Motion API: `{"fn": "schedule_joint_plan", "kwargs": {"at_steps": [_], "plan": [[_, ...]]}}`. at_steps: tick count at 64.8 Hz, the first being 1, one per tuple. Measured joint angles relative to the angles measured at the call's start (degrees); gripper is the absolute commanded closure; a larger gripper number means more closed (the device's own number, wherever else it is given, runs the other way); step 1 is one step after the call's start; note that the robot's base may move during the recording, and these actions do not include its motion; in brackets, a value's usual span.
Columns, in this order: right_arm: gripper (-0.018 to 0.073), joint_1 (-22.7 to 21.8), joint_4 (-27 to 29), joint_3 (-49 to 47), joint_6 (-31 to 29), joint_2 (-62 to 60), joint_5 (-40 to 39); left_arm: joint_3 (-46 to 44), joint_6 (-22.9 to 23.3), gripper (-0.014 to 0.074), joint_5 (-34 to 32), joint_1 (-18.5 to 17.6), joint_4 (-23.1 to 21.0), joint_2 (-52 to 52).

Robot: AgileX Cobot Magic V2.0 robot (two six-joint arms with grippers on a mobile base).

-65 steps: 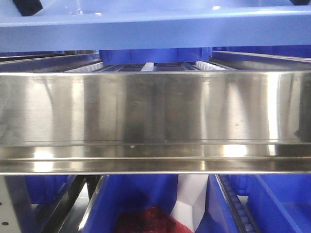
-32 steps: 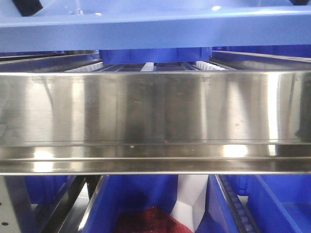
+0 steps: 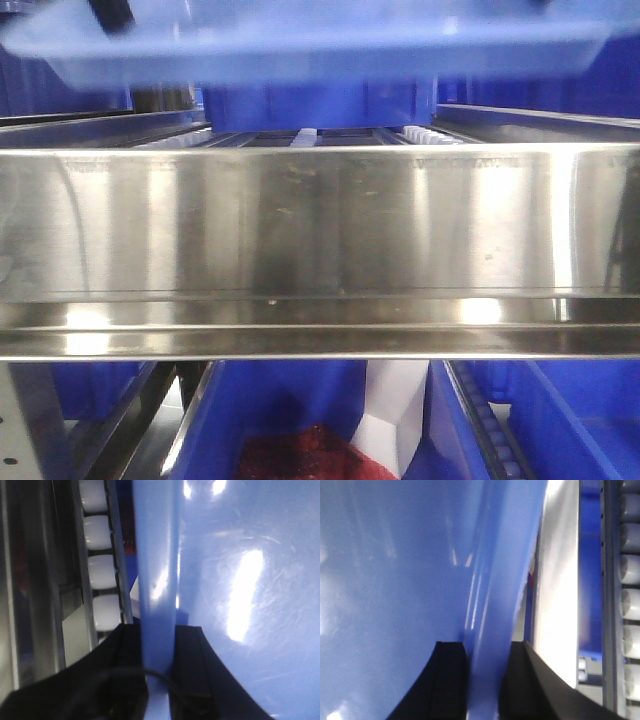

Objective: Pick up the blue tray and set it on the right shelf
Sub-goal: 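Lower the tray onto the shelf rollers with both grippers, then open both grippers to release the tray rims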

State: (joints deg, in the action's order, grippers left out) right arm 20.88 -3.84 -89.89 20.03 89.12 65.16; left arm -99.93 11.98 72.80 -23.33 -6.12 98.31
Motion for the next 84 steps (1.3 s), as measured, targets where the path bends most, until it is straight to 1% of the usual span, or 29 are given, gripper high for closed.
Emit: {"fn": "schedule_joint_plan", "kwargs": {"at_steps": [13,15,18,22,25,26,27,30,31,32,34,36,37,39,42,44,58,62,66,71,73,76,80,84], "plan": [[0.05,-0.99,0.22,0.0,0.0,6.41,0.1,0.0,0.0,0.0642,0.0,0.09,0.0,4.63],[0.0494,-0.99,0.22,0.0,0.0,7.06,0.1,0.0,0.0,0.0636,0.0,0.09,0.09,4.95],[0.0459,-0.99,0.22,0.0,-0.15,7.84,0.1,0.0,0.0,0.0615,0.0,0.09,0.2,5.21],[0.0354,-0.99,0.22,0.0,-0.15,8.53,0.1,0.0,0.0,0.0552,0.0,0.13,0.35,5.59],[0.0256,-0.99,0.22,0.0,-0.15,8.76,0.1,0.0,0.0,0.0489,0.0,0.13,0.47,5.71],[0.0203,-0.99,0.22,0.0,-0.15,8.76,0.1,0.0,0.0,0.0465,0.0,0.13,0.57,5.81],[0.0186,-0.99,0.22,-0.05,-0.27,8.76,0.1,0.0,-0.11,0.0439,0.0,0.13,0.73,5.94],[0.008,-0.99,0.22,-0.05,-0.72,8.76,0.1,0.0,-0.26,0.0355,-0.16,0.13,1.0,6.05],[0.003,-0.99,0.22,-0.05,-0.93,8.76,0.1,0.0,-0.38,0.0325,-0.33,0.13,1.0,6.18],[-0.0001,-0.99,0.33,-0.13,-1.06,8.76,0.1,0.0,-0.36,0.0279,-0.49,0.13,1.0,6.19],[-0.0058,-0.88,0.49,-0.13,-1.19,8.76,0.1,-0.08,-0.5,0.0219,-0.81,0.13,0.78,6.28],[-0.009,-0.76,0.63,-0.13,-1.33,8.76,-0.01,-0.08,-0.5,0.0177,-1.08,0.13,0.66,6.33],[-0.0085,-0.64,0.75,-0.17,-1.33,8.76,-0.01,-0.08,-0.53,0.0139,-1.08,0.13,0.51,6.43],[-0.0075,-0.63,0.88,-0.37,-1.44,8.76,-0.01,-0.08,-0.63,0.0094,-1.2,0.13,0.4,6.57],[-0.0072,-0.41,0.89,-0.42,-1.44,8.76,-0.14,-0.08,-0.76,0.0036,-1.31,-0.1,0.17,6.55],[-0.0072,-0.41,1.01,-0.4,-1.44,8.76,-0.14,-0.08,-0.86,0.0018,-1.39,-0.09,0.13,6.55],[-0.0071,-0.41,1.01,-0.4,-1.44,7.21,-0.37,-0.08,-1.53,0.0019,-1.53,-0.09,0.03,5.94],[-0.0054,-0.41,1.01,-0.4,-1.44,5.59,-0.39,-0.08,-1.56,0.0024,-1.53,-0.23,0.03,4.83],[-0.0017,-0.41,1.01,-0.26,-1.53,3.07,-0.61,-0.08,-1.56,0.0053,-1.66,-0.74,0.03,2.38],[0.0085,-0.41,1.01,1.09,-1.74,-0.58,-1.62,0.48,-1.56,0.0125,-1.66,-1.72,0.47,-1.66],[0.0132,-0.41,1.01,1.93,-1.78,-2.22,-2.14,0.95,-1.56,0.0157,-1.66,-2.25,0.57,-3.58],[0.0237,-0.41,0.82,3.84,-1.88,-5.28,-3.07,2.43,-1.56,0.0218,-1.79,-3.18,0.57,-7.15],[0.0355,-0.41,0.52,7.27,-2.48,-9.57,-4.41,4.9,-1.66,0.0301,-2.64,-4.44,0.45,-12.38],[0.0444,-0.41,0.31,10.93,-3.1,-14.64,-6.0,7.81,-1.66,0.0386,-4.4,-5.45,0.45,-16.59]]}}
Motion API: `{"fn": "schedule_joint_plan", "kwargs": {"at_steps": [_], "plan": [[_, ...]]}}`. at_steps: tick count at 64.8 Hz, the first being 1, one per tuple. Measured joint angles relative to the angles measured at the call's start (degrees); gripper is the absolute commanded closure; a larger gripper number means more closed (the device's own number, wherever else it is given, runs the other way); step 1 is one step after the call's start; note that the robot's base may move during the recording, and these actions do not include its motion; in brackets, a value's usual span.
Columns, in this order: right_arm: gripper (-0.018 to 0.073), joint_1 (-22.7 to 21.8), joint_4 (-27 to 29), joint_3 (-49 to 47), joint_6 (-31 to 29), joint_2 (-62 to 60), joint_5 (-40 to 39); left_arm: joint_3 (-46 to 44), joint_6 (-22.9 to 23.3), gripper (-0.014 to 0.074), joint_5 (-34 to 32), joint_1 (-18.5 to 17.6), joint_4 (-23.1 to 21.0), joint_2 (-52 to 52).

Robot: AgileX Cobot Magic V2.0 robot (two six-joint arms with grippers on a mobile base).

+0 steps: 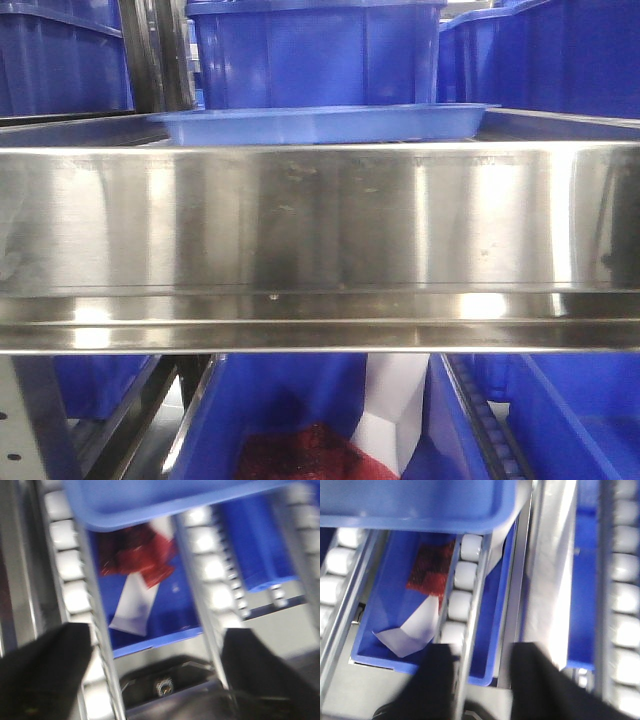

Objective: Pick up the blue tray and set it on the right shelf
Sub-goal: 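Open both grippers to release the tray rims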

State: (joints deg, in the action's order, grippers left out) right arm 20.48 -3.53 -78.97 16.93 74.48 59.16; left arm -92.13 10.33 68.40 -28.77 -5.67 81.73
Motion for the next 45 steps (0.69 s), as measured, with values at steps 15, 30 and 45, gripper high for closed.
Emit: {"fn": "schedule_joint_plan", "kwargs": {"at_steps": [15,30,45], "plan": [[0.0503,0.0,-0.4,16.89,-1.32,-18.65,-7.88,18.93,-0.12,0.0641,-10.51,-1.46,0.0,-19.53],[0.0503,0.0,-2.64,36.24,-4.01,-35.93,-19.03,41.84,-0.21,0.0645,-23.97,-1.46,1.64,-40.08],[0.0503,0.0,-4.17,52.18,-4.23,-52.98,-28.55,60.16,-0.34,0.0645,-34.19,-1.58,2.55,-57.68]]}}
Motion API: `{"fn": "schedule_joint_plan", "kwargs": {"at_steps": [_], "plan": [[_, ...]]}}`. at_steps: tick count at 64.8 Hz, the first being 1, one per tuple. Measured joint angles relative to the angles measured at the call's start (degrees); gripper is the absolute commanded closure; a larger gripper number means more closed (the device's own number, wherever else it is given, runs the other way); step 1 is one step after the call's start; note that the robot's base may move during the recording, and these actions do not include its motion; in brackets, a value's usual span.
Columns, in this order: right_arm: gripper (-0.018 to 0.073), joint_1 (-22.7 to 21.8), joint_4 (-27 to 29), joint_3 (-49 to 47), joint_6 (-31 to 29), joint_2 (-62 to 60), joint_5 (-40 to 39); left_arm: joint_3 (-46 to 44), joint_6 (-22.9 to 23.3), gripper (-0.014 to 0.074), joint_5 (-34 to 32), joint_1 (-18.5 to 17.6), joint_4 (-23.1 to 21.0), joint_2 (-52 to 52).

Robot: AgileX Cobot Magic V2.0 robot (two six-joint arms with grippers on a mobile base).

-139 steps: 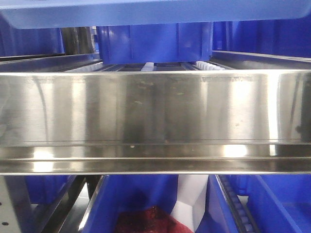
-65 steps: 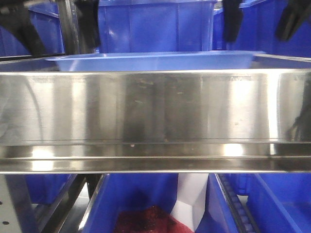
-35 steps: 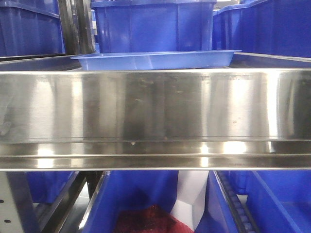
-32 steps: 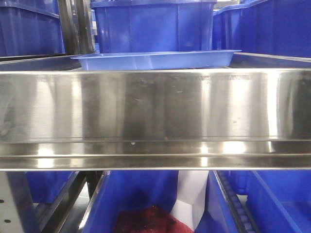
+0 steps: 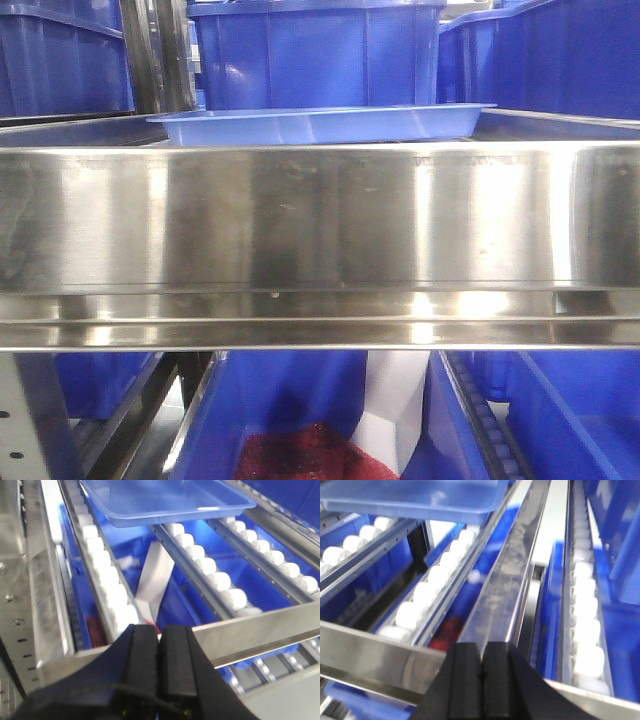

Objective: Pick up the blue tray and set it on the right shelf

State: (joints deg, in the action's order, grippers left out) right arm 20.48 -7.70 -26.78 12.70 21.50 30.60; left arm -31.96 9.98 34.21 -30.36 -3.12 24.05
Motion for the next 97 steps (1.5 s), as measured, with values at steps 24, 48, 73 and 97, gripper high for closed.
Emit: {"fn": "schedule_joint_plan", "kwargs": {"at_steps": [24,48,73,97], "plan": [[0.0503,0.0,-4.1,7.72,-0.12,-12.01,-7.15,8.86,-0.24,0.0645,-3.66,0.0,3.89,-10.89],[0.0503,0.0,-4.22,7.72,-0.25,-12.11,-8.46,8.86,-0.24,0.0645,-3.78,0.0,3.89,-10.89],[0.0503,0.0,-4.22,7.72,-0.34,-12.11,-8.46,10.45,-2.55,0.0645,-5.02,7.46,1.81,-13.68],[0.0503,0.0,-4.22,7.72,-0.34,-12.11,-8.57,29.81,-5.73,0.0645,-25.18,25.93,0.68,-24.58]]}}
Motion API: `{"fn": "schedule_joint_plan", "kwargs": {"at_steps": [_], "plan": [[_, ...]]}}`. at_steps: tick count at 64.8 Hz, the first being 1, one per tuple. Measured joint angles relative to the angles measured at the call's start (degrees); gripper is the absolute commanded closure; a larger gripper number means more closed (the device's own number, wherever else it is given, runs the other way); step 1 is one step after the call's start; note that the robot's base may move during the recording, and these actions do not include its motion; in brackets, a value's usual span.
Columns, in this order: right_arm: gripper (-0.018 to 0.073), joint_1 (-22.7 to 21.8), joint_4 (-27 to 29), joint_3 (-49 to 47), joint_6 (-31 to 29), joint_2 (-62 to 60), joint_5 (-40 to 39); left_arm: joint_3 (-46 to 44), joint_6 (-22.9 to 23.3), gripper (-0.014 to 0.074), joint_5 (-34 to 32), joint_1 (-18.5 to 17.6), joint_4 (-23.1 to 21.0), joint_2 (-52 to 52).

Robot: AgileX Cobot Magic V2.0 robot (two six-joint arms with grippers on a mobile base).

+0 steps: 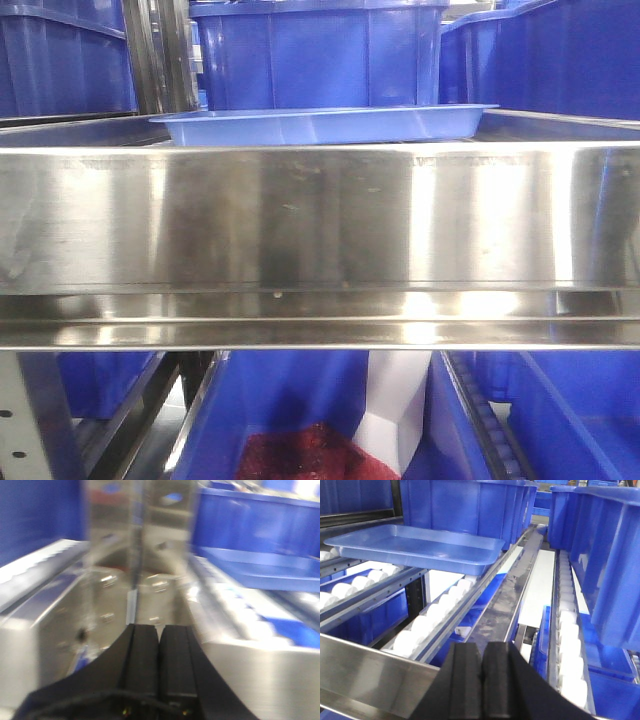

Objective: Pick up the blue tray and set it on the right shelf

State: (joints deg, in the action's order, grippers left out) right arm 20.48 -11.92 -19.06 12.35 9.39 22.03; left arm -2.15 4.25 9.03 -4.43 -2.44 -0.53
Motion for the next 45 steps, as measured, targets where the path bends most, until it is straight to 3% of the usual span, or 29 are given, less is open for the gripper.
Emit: {"fn": "schedule_joint_plan", "kwargs": {"at_steps": [12,45], "plan": [[0.0503,0.0,0.0,0.0,0.0,0.0,0.0,3.73,-0.04,0.0645,-7.91,0.77,-0.2,-0.09],[0.0503,0.0,0.0,0.0,-0.02,0.0,0.0,3.73,-0.13,0.0645,-8.09,0.77,-0.2,-0.09]]}}
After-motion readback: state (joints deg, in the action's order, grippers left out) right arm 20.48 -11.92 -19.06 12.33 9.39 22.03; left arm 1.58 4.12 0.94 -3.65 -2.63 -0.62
